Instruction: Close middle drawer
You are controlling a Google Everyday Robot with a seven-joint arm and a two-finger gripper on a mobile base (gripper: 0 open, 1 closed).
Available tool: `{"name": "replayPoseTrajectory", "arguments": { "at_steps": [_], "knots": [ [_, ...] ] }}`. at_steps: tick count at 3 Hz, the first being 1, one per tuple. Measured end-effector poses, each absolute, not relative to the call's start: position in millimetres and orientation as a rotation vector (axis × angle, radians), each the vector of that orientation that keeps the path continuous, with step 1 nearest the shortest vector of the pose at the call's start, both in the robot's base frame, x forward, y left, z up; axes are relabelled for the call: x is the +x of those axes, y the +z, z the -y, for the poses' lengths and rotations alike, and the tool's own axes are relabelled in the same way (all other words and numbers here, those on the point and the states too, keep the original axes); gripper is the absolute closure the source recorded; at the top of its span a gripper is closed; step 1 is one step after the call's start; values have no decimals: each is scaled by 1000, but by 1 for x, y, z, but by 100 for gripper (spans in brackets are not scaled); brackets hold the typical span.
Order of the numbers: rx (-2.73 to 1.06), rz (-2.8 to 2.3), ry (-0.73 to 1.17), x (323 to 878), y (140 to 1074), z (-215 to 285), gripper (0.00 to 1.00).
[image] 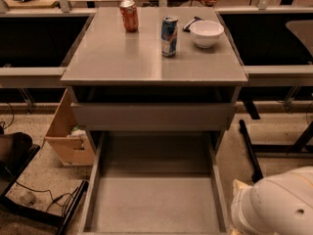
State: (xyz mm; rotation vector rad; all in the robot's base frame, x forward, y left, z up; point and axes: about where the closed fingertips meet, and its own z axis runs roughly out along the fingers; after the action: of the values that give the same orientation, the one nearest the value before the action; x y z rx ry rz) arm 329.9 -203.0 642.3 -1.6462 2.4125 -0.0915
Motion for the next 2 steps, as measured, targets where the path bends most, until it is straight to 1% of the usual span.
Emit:
{"name": "replayPoseTrajectory", "arguments": {
  "at_steps": [1,2],
  "knots": [
    [-1510,-2485,-38,312,613,199,0],
    [-1524,-2480,-31,310,606,193,0]
  ]
}}
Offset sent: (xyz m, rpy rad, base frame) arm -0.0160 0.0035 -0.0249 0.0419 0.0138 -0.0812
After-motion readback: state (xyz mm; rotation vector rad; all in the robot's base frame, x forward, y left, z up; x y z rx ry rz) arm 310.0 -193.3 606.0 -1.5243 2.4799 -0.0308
